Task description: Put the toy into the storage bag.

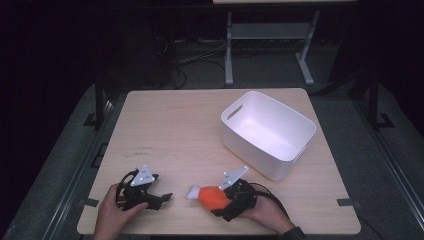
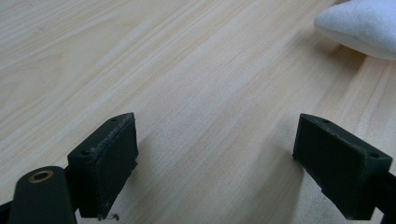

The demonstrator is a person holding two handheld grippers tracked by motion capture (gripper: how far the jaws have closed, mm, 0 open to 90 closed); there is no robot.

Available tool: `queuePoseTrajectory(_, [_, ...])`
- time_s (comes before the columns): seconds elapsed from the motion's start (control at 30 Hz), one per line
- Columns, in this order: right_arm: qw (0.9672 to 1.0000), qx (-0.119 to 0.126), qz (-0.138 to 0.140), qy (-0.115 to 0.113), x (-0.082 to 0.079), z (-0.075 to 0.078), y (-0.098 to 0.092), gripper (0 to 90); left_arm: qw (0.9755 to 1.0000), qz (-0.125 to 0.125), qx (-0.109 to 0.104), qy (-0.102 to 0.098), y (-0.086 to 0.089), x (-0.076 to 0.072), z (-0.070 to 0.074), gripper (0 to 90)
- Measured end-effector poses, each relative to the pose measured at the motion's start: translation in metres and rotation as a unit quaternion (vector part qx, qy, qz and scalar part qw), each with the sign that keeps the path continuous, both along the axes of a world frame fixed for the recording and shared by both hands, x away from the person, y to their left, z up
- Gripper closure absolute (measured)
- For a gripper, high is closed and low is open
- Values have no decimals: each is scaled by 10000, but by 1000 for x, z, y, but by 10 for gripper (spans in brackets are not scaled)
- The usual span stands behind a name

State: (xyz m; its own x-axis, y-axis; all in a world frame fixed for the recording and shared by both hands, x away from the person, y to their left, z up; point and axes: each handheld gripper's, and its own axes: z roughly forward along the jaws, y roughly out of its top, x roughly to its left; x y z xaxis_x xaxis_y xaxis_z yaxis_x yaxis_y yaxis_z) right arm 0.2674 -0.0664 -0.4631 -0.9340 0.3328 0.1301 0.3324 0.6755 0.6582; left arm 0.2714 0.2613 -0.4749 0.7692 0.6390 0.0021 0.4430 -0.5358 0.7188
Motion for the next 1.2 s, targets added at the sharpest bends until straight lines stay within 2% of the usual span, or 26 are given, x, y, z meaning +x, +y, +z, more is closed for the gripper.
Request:
queuePoseTrajectory(0.53, [9999, 117, -100, 5, -1, 9, -6, 165, 10000, 0, 0, 0, 0, 0, 0, 129])
queuePoseTrajectory(1.2, [9988, 339, -296, -170, -2, 39, -23, 165, 10000, 2, -1, 1, 0, 0, 0, 129])
